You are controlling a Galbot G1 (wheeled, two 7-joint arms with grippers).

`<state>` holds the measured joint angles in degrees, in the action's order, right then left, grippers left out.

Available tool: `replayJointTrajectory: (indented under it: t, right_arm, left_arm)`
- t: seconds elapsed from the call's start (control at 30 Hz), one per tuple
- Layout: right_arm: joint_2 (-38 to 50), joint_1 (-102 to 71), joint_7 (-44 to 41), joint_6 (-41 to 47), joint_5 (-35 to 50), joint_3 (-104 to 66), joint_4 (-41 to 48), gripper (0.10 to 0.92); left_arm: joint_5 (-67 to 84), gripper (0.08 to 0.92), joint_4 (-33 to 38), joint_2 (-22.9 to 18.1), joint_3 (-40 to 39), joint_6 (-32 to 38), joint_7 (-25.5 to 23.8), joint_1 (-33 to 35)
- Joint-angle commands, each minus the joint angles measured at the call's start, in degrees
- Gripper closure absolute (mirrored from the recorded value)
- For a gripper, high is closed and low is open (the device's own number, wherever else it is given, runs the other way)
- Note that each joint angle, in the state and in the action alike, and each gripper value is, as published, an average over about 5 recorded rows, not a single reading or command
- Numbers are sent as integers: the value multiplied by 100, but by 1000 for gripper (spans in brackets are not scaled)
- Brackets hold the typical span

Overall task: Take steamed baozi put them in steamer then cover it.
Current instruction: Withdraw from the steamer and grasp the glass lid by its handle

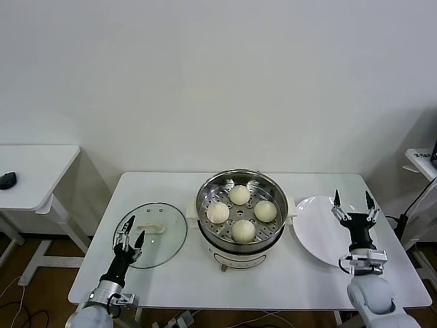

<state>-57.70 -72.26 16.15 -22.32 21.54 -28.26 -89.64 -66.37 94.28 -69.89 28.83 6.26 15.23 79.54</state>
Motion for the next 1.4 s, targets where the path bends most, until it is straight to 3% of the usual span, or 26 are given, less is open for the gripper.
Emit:
replayJointTrajectory:
  t: [0.03, 1.4]
  right_arm:
    - [-184, -556, -99, -46, 8, -337, 8, 203]
    - [-357, -433, -126, 52, -242, -111, 56, 203]
  left_arm:
    - [-1048, 177, -613, -78, -50, -416, 54, -302]
    - [-1056, 177, -1600, -546, -411, -400, 184, -1339]
